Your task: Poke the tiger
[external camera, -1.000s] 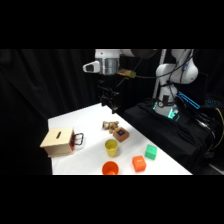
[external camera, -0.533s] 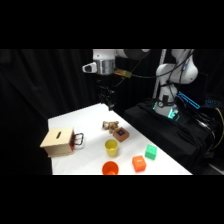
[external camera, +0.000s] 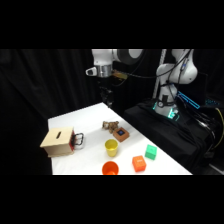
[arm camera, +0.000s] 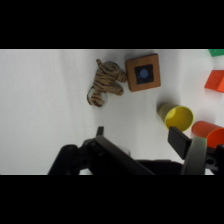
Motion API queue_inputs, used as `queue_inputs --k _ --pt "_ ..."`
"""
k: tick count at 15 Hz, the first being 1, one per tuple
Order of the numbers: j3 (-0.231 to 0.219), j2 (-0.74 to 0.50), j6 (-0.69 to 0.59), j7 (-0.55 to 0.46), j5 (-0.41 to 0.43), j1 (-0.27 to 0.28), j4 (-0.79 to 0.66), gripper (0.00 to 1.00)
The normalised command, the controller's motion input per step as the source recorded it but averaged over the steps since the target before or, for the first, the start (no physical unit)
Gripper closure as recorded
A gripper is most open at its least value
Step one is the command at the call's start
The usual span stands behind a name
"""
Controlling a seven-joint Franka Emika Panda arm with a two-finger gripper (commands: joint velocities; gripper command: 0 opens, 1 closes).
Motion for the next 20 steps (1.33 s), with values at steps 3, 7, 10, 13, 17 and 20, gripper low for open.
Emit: queue_inputs --k 3,7,10,13,17,20 --pt "-0.078 0.02 0.29 -0.04 -0.011 -0.108 -0.19 0.28" --pt "-0.037 0.06 0.26 -0.04 -0.02 -0.065 -0.13 0.62" --pt "-0.018 0.08 0.23 -0.03 -0.016 -0.04 -0.07 0.86" --pt "-0.014 0.1 0.28 -0.05 0.002 -0.032 -0.09 0.95" --pt "-0.008 0.15 0.37 -0.12 0.052 -0.034 -0.1 0.92" --pt "0.012 0.21 0.38 -0.22 0.136 -0.057 -0.05 0.9"
